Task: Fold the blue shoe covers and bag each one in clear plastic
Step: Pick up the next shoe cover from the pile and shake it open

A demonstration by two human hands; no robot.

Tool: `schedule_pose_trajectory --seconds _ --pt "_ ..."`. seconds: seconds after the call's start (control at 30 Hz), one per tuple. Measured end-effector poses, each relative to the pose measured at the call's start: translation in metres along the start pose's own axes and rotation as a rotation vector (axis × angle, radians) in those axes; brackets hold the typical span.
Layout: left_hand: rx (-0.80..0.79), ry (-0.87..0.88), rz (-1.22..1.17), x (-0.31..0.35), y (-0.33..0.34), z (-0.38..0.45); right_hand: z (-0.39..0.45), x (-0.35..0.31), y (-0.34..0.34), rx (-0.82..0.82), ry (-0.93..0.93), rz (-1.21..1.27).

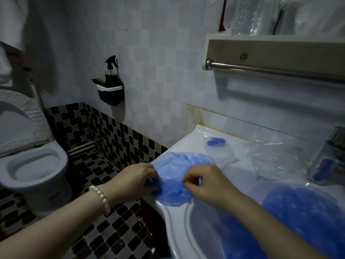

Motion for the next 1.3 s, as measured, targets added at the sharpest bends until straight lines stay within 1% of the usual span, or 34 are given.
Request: schedule_pose_trajectory --seconds 0.03,0.07,0.13,0.2,0.27,0.3,0.33,0.37,0.4,0.43,0.47,0.53,0.57,0.63,0.7,0.77,0.83,0.87,0.97,1.0,1.03,1.07,1.1,1.17,1.2,1.23,1.27,1.3 --pt "-0.002 0.008 0.043 0.003 0.001 0.001 -0.004 0.002 0.006 -0.068 0.043 -0.028" --pt "-0.012 0.01 0.073 0.006 0.002 0.001 -0.006 0.002 0.01 -0.096 0.047 -0.056" --pt "-0.058 -0.012 0.097 0.013 0.002 0.004 -0.006 0.0 0.016 -0.102 -0.001 -0.083" --pt "-0.079 -0.029 0.047 0.015 0.0 0.007 -0.005 0.0 0.017 -0.083 -0.035 -0.114" --pt "0.001 -0.034 -0.036 0.013 -0.005 0.013 -0.004 0.002 0.018 -0.061 -0.038 -0.133" --pt "0.081 -0.015 -0.068 0.01 -0.007 0.017 -0.004 0.003 0.02 -0.048 -0.042 -0.124" --pt "0.157 0.025 -0.098 0.007 -0.007 0.023 -0.004 0.004 0.021 -0.031 -0.042 -0.106" --pt "0.193 0.068 -0.113 0.003 -0.006 0.029 -0.003 0.006 0.022 -0.017 -0.036 -0.083" --pt "0.17 0.095 -0.094 0.001 -0.002 0.035 -0.003 0.008 0.024 -0.008 -0.027 -0.071" --pt "0.102 0.115 -0.052 0.0 0.004 0.042 -0.003 0.011 0.025 -0.001 -0.023 -0.072" --pt "0.001 0.116 -0.006 -0.001 0.012 0.046 -0.002 0.015 0.026 0.004 -0.025 -0.088" --pt "-0.23 0.039 0.093 -0.005 0.029 0.049 -0.001 0.022 0.022 -0.002 -0.027 -0.105" --pt "-0.304 -0.01 0.122 -0.007 0.034 0.049 0.0 0.025 0.016 -0.023 -0.01 -0.094" --pt "-0.332 -0.054 0.116 -0.011 0.039 0.048 0.001 0.032 -0.002 -0.113 0.072 -0.031" --pt "-0.34 -0.051 0.119 -0.013 0.043 0.048 0.001 0.037 -0.021 -0.23 0.175 0.094" --pt "-0.339 -0.043 0.135 -0.014 0.046 0.048 -0.001 0.04 -0.037 -0.303 0.221 0.172" --pt "-0.341 -0.043 0.155 -0.014 0.047 0.049 -0.002 0.042 -0.047 -0.344 0.25 0.159" --pt "-0.337 -0.047 0.152 -0.015 0.047 0.05 -0.002 0.042 -0.048 -0.328 0.259 0.15" --pt "-0.338 -0.057 0.114 -0.011 0.044 0.051 0.0 0.039 -0.046 -0.13 0.205 0.165" --pt "-0.334 -0.055 0.089 -0.007 0.042 0.051 0.001 0.035 -0.041 -0.105 0.163 0.162" --pt "-0.327 -0.048 0.056 -0.003 0.039 0.052 0.001 0.032 -0.034 -0.129 0.119 0.144" --pt "-0.305 -0.036 0.013 0.002 0.034 0.051 0.001 0.029 -0.025 -0.17 0.075 0.081" --pt "-0.258 -0.02 -0.045 0.007 0.026 0.05 0.0 0.029 -0.016 -0.206 0.034 -0.044" --pt "-0.089 0.035 -0.245 0.011 0.008 0.043 0.001 0.033 -0.001 -0.217 -0.037 -0.304" --pt "-0.016 0.072 -0.332 0.008 0.0 0.038 0.001 0.037 0.005 -0.208 -0.064 -0.35" --pt "0.02 0.094 -0.368 0.004 -0.007 0.03 0.002 0.039 0.009 -0.197 -0.086 -0.341" --pt "0.019 0.097 -0.366 0.0 -0.011 0.021 0.002 0.041 0.01 -0.175 -0.099 -0.287" --pt "-0.022 0.07 -0.339 -0.003 -0.014 0.012 0.003 0.044 0.011 -0.151 -0.104 -0.221"
Point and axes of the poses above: each hand's wrist, its own z-axis towards the middle knuckle, its own y-axis out of the palm, x = y × z, the point moved 2 cm from there along z, towards the middle knuckle, and after that the axes turned 11 degrees about y, right-handed, at the moved point
